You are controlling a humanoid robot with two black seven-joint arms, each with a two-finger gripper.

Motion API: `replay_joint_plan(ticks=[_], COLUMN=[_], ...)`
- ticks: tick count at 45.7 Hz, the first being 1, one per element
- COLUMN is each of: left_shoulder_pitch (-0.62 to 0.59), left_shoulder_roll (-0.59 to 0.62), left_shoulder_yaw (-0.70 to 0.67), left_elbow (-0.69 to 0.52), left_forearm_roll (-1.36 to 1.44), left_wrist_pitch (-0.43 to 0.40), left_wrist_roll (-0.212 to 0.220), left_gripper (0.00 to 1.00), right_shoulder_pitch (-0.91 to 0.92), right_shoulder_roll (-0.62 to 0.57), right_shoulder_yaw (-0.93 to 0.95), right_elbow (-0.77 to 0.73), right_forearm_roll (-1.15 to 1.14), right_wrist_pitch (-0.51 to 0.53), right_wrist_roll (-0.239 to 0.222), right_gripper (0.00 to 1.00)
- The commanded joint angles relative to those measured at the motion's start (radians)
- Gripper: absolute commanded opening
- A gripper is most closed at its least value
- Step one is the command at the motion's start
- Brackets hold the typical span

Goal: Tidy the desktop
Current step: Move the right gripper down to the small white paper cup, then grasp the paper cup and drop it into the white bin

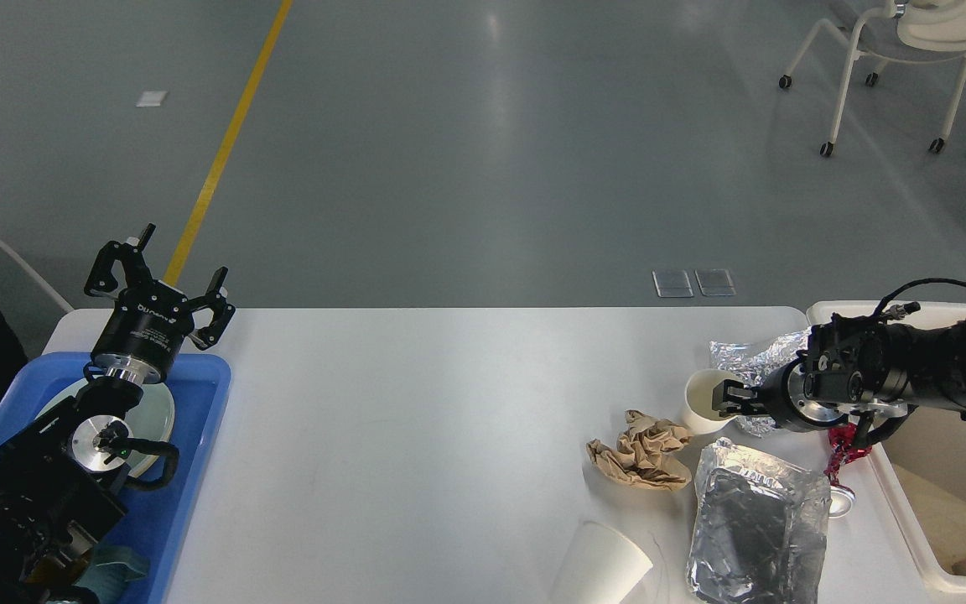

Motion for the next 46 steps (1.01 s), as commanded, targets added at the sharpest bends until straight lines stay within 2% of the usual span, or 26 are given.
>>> replay_joint_plan(ticks=[1,19,23,27,36,42,46], left_shoulder_pitch=[0.000,0.000,0.000,0.000,0.000,0.000,0.000], left_shoulder_roll=[0.000,0.000,0.000,0.000,0.000,0.000,0.002], left_shoulder_yaw=[0.000,0.000,0.000,0.000,-0.002,-0.002,-0.002], left_elbow=[0.000,0.000,0.000,0.000,0.000,0.000,0.000], left_forearm_roll=[0.000,0.000,0.000,0.000,0.000,0.000,0.000], left_wrist_pitch=[0.000,0.000,0.000,0.000,0.000,0.000,0.000], left_wrist_roll=[-0.001,0.001,-0.001,-0.001,-0.001,-0.001,-0.001], left_gripper=[1.00,1.00,1.00,1.00,1.00,1.00,1.00], right_shoulder_pitch=[-0.005,0.068,0.165,0.344,0.855,1.096,1.165], right_shoulder_roll=[0.006,-0.002,-0.011,-0.042,-0.119,-0.181,-0.224], right_shoulder_yaw=[0.006,0.003,-0.005,-0.024,-0.043,-0.038,-0.041], right_elbow=[-0.001,0.018,0.099,0.237,0.512,0.517,0.517], right_forearm_roll=[0.007,0.001,-0.001,-0.002,-0.005,-0.037,-0.097], right_wrist_pitch=[-0.010,0.003,0.012,0.046,0.293,0.586,0.658], right_wrist_roll=[0.009,0.011,0.020,0.038,0.046,0.049,0.048], right_gripper=[0.00,0.00,0.00,0.00,0.00,0.00,0.00])
